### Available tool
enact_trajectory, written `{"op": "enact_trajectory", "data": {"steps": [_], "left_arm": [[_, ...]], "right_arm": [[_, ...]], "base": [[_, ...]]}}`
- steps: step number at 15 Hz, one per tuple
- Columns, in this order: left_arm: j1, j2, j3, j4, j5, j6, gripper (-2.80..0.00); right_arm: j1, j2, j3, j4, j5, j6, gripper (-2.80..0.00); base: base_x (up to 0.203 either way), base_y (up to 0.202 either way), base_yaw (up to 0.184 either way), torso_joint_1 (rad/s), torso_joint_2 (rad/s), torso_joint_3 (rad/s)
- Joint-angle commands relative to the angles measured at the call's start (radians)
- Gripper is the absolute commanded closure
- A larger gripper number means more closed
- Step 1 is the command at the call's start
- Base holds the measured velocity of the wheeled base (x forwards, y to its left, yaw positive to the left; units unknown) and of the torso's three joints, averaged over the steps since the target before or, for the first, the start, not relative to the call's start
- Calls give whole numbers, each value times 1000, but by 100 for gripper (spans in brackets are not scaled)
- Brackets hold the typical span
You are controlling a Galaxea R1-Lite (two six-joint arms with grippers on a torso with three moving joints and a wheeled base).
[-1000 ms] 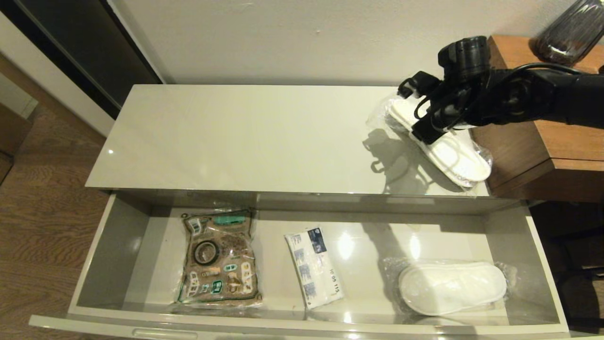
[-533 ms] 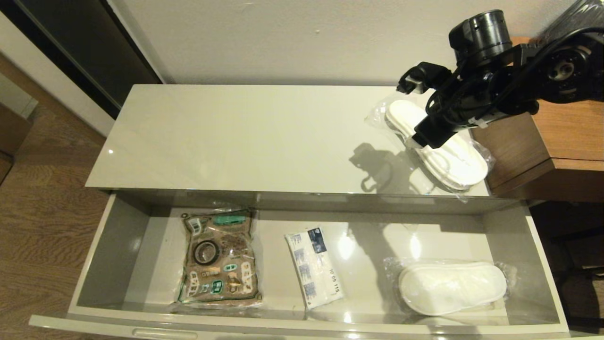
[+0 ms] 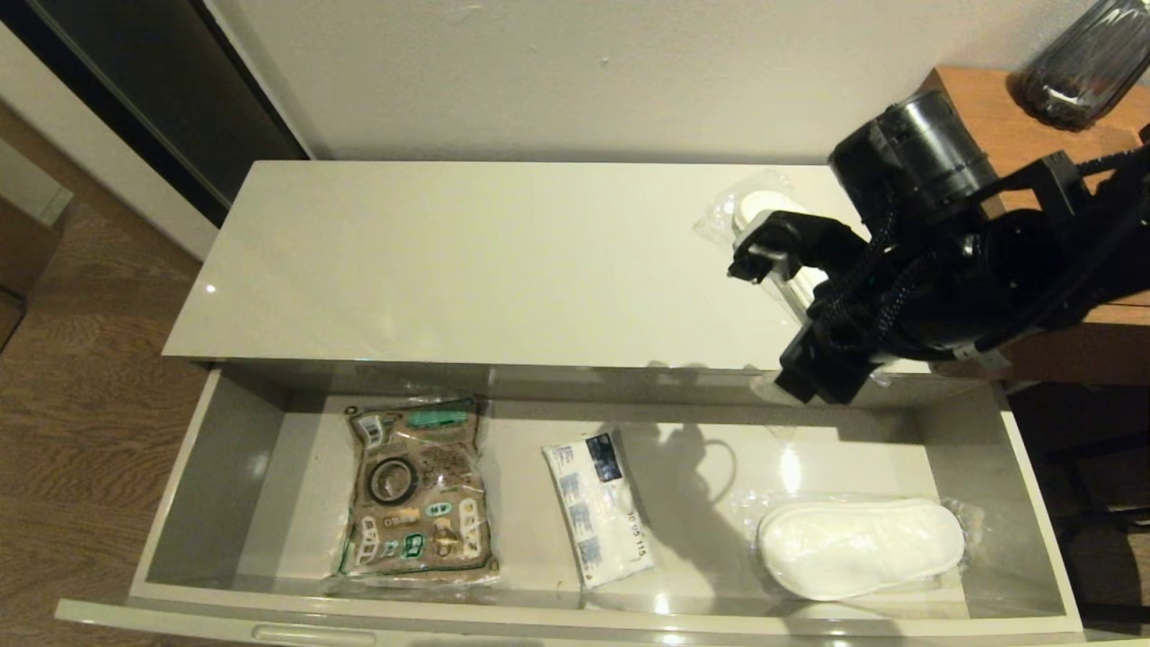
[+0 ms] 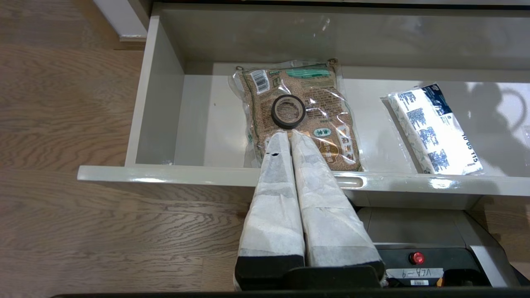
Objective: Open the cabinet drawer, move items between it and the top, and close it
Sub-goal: Close the drawer
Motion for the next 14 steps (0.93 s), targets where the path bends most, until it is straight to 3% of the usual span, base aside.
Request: {"op": "enact_trajectory", "data": {"steps": [1,4,14], "left_arm": [[0,1,0,-1,0,-2,0],[0,1,0,-1,0,-1,0],[0,1,0,-1,0,-1,0]], "right_arm": [[57,-99,117,4,-6,23,-280],[70,-136,191,4,-7,29,-280],[134,-125,237,-5,-3,44,-280]], "base": [[0,0,0,0,0,0],[0,0,0,0,0,0],[0,0,0,0,0,0]]}}
